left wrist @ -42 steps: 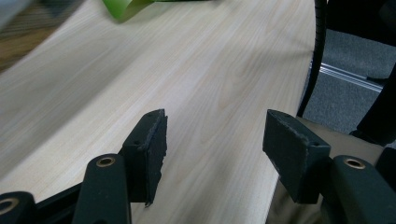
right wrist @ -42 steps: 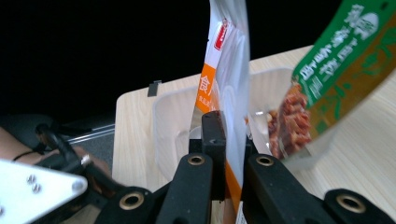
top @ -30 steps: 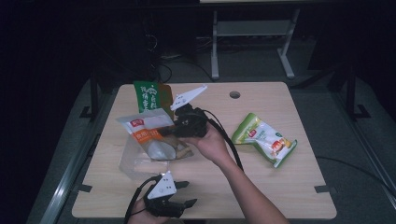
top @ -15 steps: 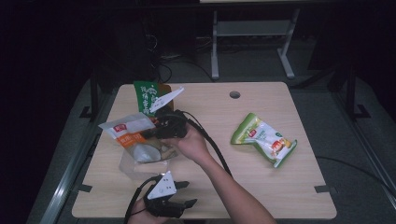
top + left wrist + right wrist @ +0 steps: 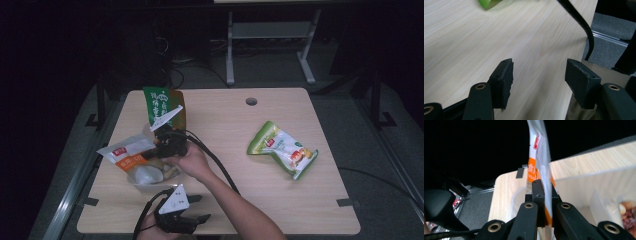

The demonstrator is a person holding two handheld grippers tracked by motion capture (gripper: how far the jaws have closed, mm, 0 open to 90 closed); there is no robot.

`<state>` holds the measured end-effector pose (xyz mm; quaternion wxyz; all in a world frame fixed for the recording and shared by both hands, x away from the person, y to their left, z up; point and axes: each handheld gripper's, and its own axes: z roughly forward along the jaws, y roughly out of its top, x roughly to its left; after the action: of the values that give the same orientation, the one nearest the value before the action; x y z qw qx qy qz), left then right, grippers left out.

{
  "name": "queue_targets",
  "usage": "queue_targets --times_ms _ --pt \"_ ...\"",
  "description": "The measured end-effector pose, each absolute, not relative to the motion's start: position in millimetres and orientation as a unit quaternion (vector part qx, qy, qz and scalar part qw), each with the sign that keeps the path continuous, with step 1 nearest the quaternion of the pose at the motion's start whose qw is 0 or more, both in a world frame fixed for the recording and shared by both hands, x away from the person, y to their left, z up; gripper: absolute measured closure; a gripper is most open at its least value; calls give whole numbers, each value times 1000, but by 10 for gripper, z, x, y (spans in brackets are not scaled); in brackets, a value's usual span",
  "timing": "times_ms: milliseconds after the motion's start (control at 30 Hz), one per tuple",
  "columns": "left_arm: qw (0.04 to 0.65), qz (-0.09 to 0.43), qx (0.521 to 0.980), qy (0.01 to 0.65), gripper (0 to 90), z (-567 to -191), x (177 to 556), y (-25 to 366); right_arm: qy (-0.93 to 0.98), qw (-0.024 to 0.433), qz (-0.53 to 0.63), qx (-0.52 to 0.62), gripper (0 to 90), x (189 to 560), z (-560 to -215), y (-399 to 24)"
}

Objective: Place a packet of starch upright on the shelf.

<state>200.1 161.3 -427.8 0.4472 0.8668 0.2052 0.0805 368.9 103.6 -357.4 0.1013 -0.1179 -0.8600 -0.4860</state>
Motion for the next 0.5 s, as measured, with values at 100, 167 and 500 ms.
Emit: queue_targets --times_ms 100,167,500 --pt "446 81 868 204 391 -4278 1998 1612 -864 107 -477 -119 890 3699 -3674 1040" --pt "445 80 869 203 391 -4278 1995 1607 -867 102 -474 -119 883 3686 -3668 1028" --pt "440 78 872 199 390 -4298 1974 1560 -896 57 -427 -105 884 3574 -3655 909"
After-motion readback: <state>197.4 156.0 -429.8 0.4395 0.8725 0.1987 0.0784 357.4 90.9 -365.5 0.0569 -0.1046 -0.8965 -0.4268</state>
